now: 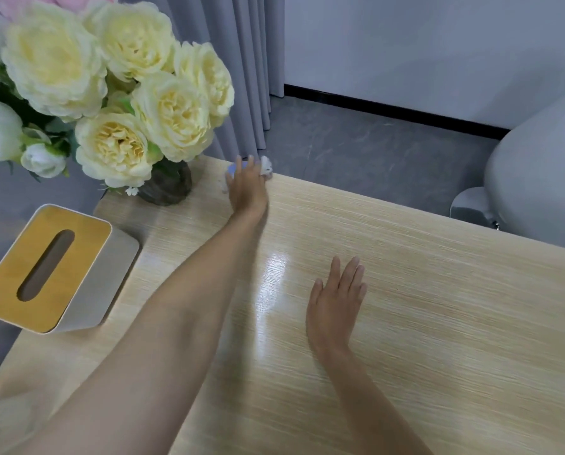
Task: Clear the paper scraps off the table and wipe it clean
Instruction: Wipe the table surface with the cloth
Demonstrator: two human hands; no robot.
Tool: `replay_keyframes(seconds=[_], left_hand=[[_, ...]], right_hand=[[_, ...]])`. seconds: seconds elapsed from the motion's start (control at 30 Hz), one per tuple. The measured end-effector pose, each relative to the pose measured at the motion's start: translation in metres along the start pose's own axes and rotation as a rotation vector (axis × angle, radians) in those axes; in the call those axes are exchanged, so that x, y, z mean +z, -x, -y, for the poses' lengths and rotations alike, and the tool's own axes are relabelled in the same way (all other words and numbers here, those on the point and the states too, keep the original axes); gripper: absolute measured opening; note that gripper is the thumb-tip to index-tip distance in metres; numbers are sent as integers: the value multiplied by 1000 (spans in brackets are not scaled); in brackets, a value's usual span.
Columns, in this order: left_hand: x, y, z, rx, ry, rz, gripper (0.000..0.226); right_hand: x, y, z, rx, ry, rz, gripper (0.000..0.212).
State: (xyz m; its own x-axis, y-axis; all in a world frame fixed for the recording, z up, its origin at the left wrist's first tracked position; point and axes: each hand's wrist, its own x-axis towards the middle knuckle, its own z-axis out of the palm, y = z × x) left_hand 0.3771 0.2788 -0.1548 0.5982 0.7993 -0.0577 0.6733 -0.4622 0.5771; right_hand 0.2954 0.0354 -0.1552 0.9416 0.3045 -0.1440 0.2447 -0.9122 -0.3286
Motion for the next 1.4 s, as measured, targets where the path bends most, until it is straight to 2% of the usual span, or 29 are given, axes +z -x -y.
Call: replay_keyframes(seconds=[0.17,0.27,0.33,0.47,0.57,0.8,1.1,1.4], left_hand=[[13,50,-16,346,41,341,40],[-5,60,12,502,-2,445,39],[-19,70,31,539,-19,471,38],[-42,106,51,506,-45,424,37],[-55,126,66,547,-103,455,36],[-97,200,104,596,-92,441,32],[-145,293,176,457,-152,512,38],[-194,402,246,453,-135,507,39]], right_hand=[[-2,-1,-2,-3,-5,27,65],[-8,-1,-5,-31,-1,77,56],[-14,-2,-9,-54,5,138,56],[-24,4,-12,-57,11,177,59],[-26,27,-12,-34,46,201,60],[-20,106,0,-162,59,257,60],[-9,216,9,-202,94,275,59],[17,316,34,-288,135,372,59]])
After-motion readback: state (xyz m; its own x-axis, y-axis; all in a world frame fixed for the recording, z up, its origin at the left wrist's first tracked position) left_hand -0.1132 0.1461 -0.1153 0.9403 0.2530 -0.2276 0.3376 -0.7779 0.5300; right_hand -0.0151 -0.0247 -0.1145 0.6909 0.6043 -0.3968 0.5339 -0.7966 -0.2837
